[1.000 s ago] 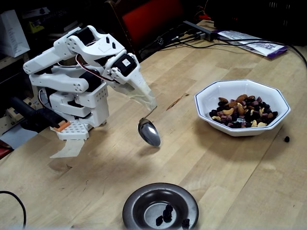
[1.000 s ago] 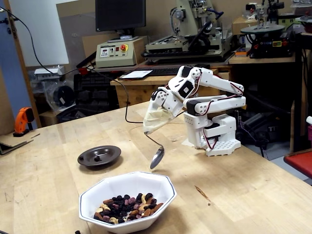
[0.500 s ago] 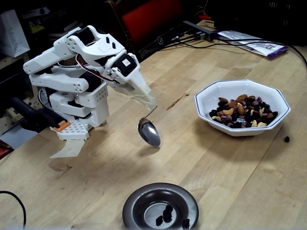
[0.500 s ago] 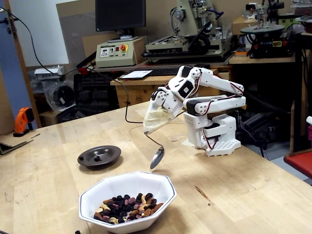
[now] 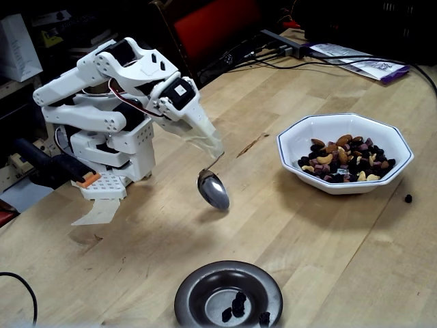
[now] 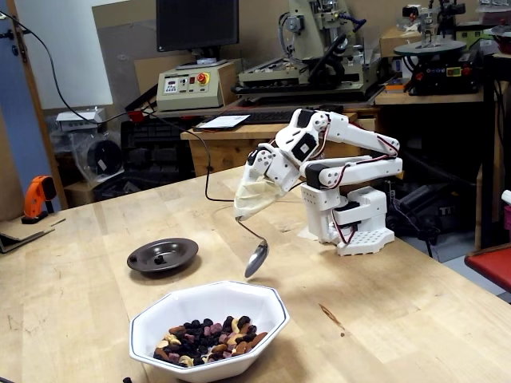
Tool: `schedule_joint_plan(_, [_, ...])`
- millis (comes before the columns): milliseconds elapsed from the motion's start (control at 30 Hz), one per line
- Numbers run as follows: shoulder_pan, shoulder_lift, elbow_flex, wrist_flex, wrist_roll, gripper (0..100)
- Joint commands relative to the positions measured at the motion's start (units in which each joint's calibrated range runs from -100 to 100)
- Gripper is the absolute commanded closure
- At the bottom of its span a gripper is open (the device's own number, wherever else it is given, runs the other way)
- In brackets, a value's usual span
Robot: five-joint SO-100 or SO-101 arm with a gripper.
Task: Use spoon to transfer food from the white bowl to brown plate
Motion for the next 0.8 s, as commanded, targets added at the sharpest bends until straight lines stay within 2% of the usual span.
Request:
schedule_joint_plan(0, [-0.2, -0.4, 0.5, -7.2, -0.1, 95])
schedule_joint_plan(400, [-0.3, 0.1, 15.2, -29.2, 0.0, 95])
schedule_joint_plan(767, [-0.3, -0.4, 20.1, -34.7, -0.1, 95])
